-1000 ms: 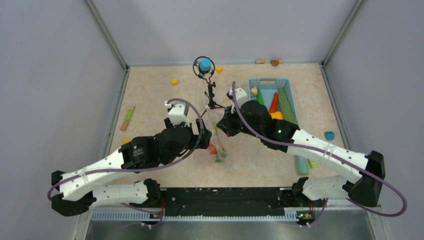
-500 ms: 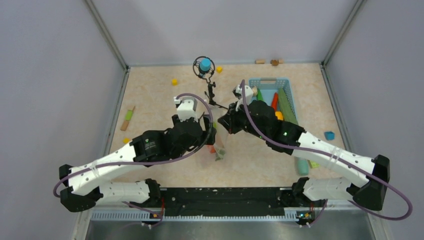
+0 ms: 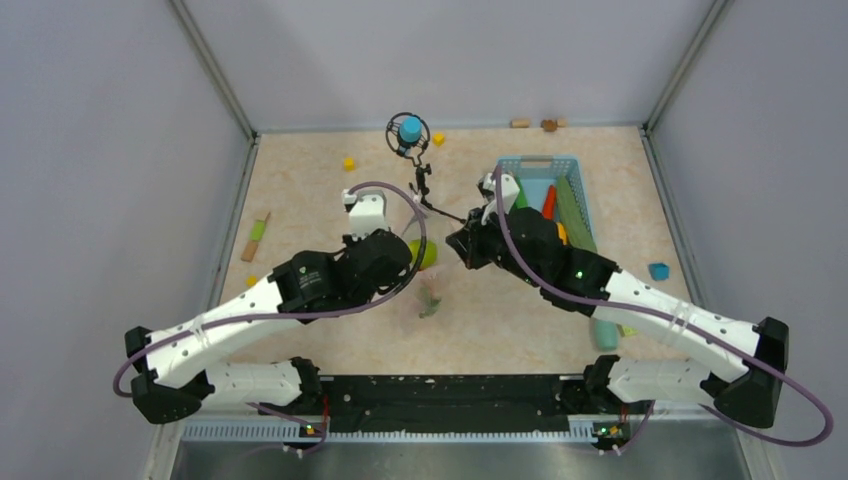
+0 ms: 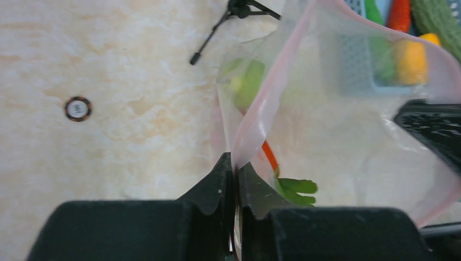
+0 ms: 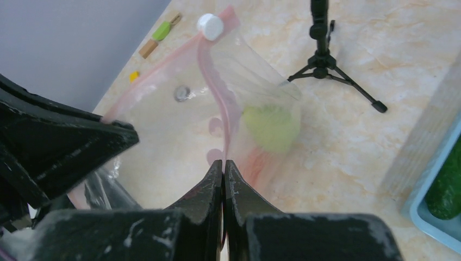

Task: Place the food in the zip-top bag and seal the zipper
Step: Adjust the zipper food storage bag at the center of the board.

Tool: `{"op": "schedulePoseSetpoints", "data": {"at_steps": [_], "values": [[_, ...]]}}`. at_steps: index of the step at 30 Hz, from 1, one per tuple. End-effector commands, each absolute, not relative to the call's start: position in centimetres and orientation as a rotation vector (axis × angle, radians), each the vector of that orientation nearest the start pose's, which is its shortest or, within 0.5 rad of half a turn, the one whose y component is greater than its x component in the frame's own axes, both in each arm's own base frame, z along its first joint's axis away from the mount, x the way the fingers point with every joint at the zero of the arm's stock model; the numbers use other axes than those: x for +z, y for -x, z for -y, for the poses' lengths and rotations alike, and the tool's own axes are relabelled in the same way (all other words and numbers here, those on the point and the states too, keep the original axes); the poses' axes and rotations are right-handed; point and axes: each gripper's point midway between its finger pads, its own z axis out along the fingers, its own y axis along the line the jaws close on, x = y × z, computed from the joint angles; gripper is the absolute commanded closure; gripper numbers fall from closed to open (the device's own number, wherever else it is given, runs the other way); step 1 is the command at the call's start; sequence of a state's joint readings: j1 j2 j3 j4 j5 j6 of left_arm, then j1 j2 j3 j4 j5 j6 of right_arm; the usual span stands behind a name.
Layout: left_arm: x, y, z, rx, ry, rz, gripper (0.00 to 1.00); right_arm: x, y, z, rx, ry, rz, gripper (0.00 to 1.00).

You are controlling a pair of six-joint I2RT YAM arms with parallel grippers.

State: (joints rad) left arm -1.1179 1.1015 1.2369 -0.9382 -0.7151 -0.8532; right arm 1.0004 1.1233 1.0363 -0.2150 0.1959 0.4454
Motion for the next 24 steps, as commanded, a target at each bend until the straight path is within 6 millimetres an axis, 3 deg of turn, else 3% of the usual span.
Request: {"op": "schedulePoseSetpoints", "data": {"at_steps": [1,4,10,12,17,20,22,24], "values": [[28.2,-20.8,15.5,-0.106,0.115,-2.087,0.97,28.3,-22.8,-28.6,0.689,0.297,-1.885,1.00],[29.7,-21.1,13.9,-0.041,0.117,-2.041,1.00,27.6,-22.5,-28.5,0.692,0.306,-1.896,1.00],[33.1,-22.0,12.8,0.026,0.085,-1.958,1.00,26.9,-22.7,-29.1,0.705,0.309,-1.884,1.00],[32.9,-22.3,13.5,0.013,0.057,-1.945,1.00,26.3,-23.5,-29.8,0.711,0.291,-1.864,1.00],[31.5,-23.4,15.7,-0.011,0.013,-1.928,1.00,22.2,-24.8,-31.3,0.724,0.268,-1.955,1.00],[30.1,-24.1,16.3,0.016,0.003,-1.928,1.00,20.1,-25.4,-31.5,0.763,0.256,-2.008,0.88],[28.9,-24.4,16.2,0.040,0.020,-1.930,1.00,20.0,-25.3,-31.5,0.805,0.276,-2.010,0.78],[27.6,-24.6,16.2,0.047,0.044,-1.939,1.00,20.6,-24.7,-31.1,0.832,0.314,-1.993,0.57]]}}
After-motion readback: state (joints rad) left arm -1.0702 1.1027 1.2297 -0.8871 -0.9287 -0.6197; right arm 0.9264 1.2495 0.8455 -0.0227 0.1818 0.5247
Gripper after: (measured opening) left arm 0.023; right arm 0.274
